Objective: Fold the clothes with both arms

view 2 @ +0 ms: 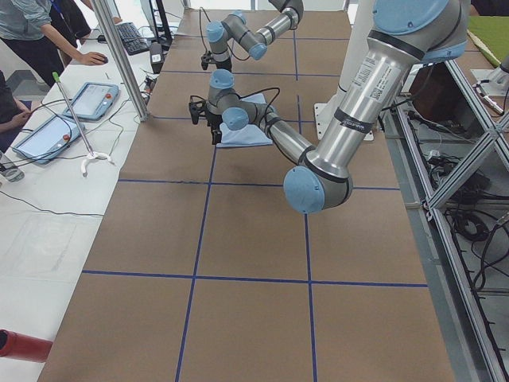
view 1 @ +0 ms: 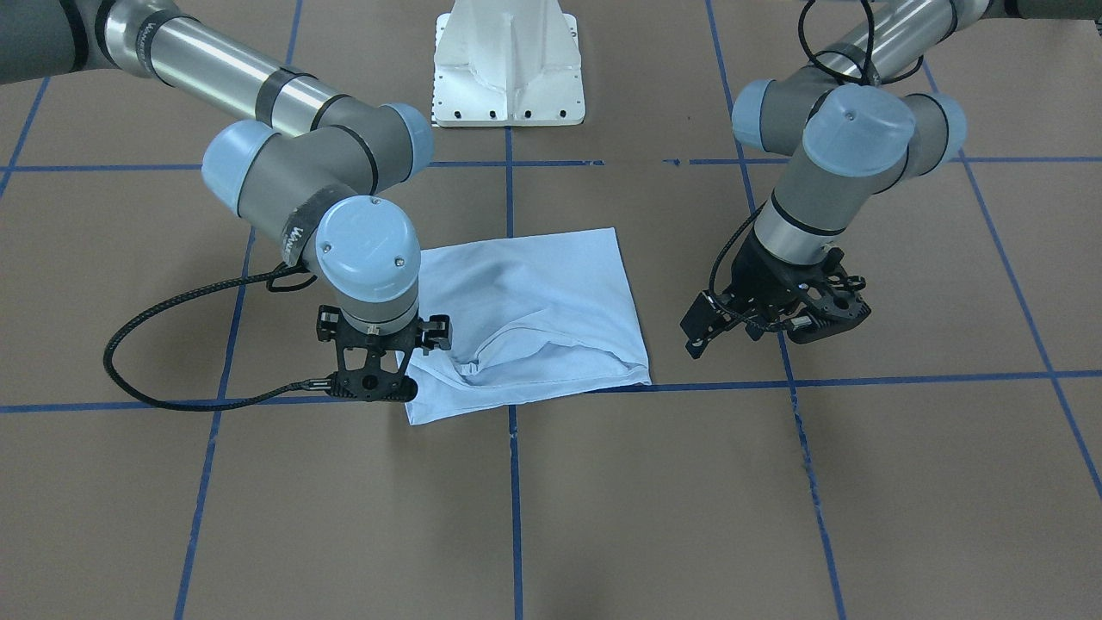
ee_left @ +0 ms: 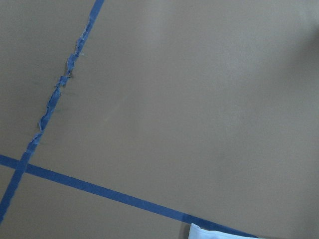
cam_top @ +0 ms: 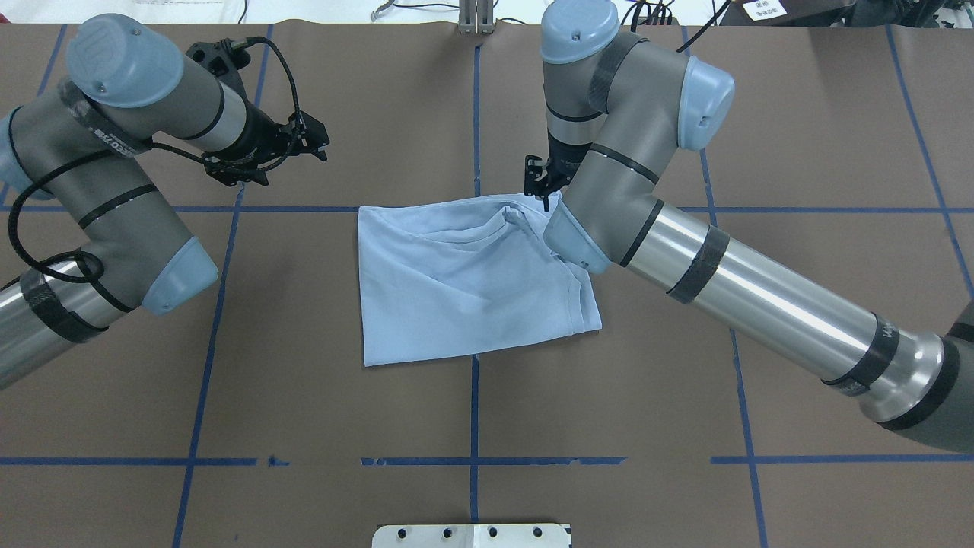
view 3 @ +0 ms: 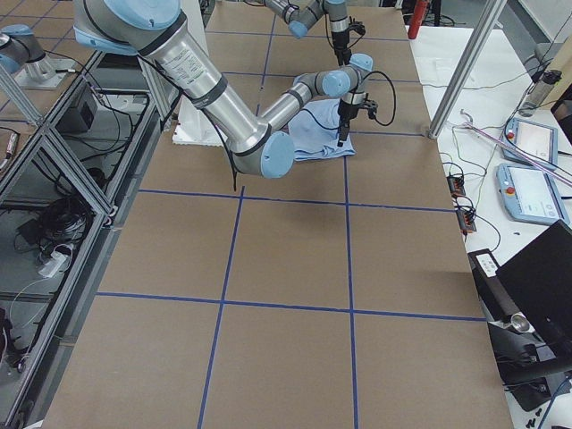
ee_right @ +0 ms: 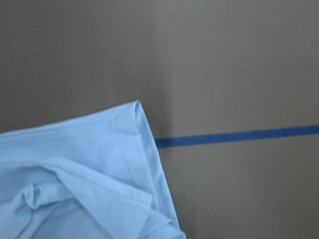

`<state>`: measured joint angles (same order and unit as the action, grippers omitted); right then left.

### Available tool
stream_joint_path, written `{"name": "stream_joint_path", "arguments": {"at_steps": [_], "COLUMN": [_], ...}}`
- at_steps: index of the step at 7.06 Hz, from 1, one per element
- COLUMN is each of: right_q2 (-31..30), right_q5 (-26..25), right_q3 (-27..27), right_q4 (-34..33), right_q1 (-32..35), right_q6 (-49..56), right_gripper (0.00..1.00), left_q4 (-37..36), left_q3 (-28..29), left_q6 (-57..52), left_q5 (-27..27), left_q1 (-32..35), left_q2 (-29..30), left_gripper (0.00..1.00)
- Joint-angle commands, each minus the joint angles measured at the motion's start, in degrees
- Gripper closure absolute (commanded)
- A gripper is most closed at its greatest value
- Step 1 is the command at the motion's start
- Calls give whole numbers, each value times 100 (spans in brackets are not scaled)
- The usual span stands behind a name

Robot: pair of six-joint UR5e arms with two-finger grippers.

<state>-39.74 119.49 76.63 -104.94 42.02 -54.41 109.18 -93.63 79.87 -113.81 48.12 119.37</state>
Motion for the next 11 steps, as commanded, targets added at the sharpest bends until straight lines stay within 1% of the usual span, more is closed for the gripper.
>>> {"name": "stream_joint_path", "arguments": {"at_steps": [1, 2, 3, 4, 5, 7, 10, 11], "right_q2": [19, 28, 28, 106, 107, 98, 98, 98], "right_q5": [74, 31, -109, -145, -233, -304, -978, -1033], "right_q3": [-7, -103, -296, -724, -841, -851, -939, -965], "right_q4": [-194, -133, 181, 750, 843, 844, 879, 914], "right_q1": [-281, -299, -299, -299, -291, -256, -97, -54], "right_q6": [-8, -8, 0, -17, 18, 62, 211, 220], "right_gripper": [0, 0, 0, 0, 0, 0, 0, 0], "left_q4": [7, 7, 7, 7, 7, 7, 7, 7], "left_q3": [11, 11, 20, 11, 3, 2, -6, -6], "left_q6": [-6, -6, -6, -6, -6, -6, 3, 3], "left_q5": [-18, -18, -27, -27, -27, -36, -27, -27], "left_q1": [4, 4, 4, 4, 4, -5, -13, -13], "left_q2": [-11, -11, -11, -11, -45, -46, -55, -55], "left_gripper": [0, 0, 0, 0, 0, 0, 0, 0]}}
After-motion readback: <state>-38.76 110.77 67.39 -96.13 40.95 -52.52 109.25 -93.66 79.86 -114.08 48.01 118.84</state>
